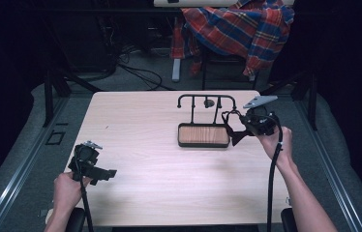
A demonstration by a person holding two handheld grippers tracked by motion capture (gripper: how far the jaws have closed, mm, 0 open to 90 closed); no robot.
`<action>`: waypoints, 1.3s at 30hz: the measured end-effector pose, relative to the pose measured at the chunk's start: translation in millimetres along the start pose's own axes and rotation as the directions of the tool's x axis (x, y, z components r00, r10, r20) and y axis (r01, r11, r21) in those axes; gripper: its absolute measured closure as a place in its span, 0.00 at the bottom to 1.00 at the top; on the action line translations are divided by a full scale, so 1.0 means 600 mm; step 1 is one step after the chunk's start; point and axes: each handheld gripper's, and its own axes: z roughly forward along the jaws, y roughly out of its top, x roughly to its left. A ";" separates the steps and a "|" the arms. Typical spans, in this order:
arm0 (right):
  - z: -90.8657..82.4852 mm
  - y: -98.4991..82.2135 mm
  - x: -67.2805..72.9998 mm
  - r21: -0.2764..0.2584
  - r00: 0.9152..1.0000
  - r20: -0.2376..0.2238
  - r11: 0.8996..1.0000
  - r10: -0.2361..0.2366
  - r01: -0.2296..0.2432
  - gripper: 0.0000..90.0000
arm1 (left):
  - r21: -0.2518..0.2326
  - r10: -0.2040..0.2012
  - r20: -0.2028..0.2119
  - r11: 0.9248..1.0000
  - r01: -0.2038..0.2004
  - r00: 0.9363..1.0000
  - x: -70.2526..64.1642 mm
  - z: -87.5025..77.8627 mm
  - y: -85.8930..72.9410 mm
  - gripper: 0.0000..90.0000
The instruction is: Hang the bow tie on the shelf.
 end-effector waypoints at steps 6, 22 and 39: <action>0.003 0.010 -0.001 -0.012 1.000 0.011 1.000 -0.001 0.001 0.98 | 0.004 -0.002 0.003 1.000 0.002 1.000 0.000 0.000 0.000 0.11; 0.017 0.026 -0.028 -0.032 0.997 0.029 0.997 0.072 -0.071 0.98 | 0.012 0.008 0.000 1.000 -0.008 1.000 -0.001 0.002 0.001 0.11; 0.061 0.031 -0.059 -0.012 0.985 0.012 0.985 0.172 -0.172 0.98 | 0.013 0.014 -0.003 1.000 -0.014 1.000 -0.002 0.002 0.001 0.11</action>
